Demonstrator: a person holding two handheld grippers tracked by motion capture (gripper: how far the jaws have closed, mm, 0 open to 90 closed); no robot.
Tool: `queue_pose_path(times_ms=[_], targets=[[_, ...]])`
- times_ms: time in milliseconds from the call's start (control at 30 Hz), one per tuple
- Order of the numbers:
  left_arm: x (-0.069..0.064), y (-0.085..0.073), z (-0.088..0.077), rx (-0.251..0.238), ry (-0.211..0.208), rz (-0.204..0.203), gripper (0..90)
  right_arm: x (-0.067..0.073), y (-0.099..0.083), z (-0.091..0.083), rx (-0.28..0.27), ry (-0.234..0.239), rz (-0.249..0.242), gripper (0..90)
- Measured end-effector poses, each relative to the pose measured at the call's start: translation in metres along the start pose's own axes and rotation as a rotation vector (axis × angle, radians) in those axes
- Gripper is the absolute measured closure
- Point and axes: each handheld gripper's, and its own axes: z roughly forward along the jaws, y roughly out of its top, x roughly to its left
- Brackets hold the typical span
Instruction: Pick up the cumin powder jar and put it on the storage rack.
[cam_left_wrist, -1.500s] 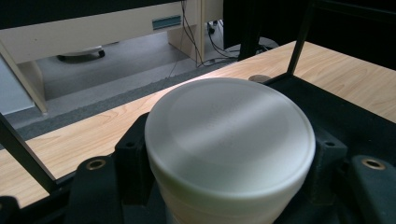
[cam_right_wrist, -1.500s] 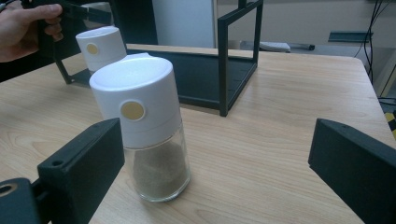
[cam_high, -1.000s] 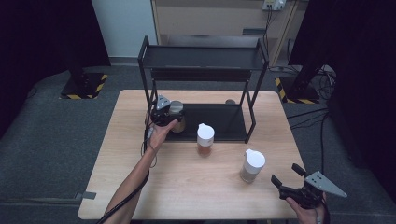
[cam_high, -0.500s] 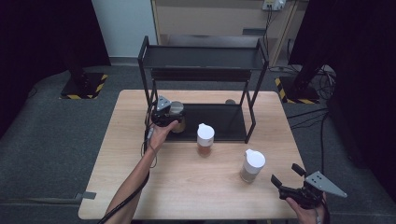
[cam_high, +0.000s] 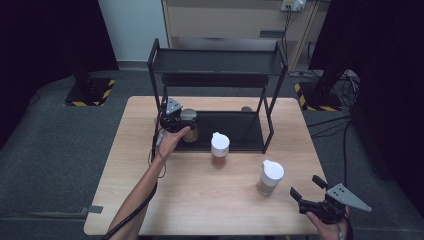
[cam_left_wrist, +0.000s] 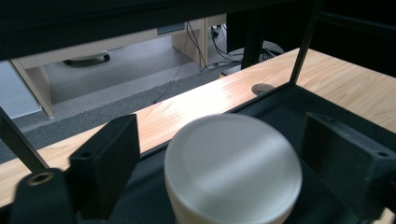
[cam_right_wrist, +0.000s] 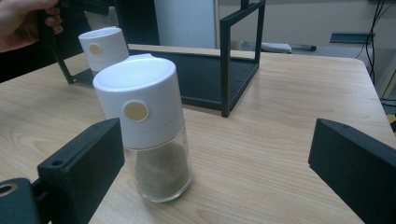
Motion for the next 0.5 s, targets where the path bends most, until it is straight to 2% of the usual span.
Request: queue_pose_path(times_ms=[167, 333, 500], targets=[[0.000, 0.011, -0.007, 0.010, -0.009, 0.006, 3.2, 0.000, 0.000, 0.000, 0.000, 0.001, 0.001, 3.9], [0.001, 0.021, -0.018, 0.015, -0.027, 0.017, 1.9, 0.000, 0.000, 0.000, 0.000, 0.002, 0.000, 3.8], [0.003, 0.028, -0.032, -0.002, -0.045, 0.032, 1.8, 0.001, 0.001, 0.000, 0.002, 0.001, 0.000, 3.8]])
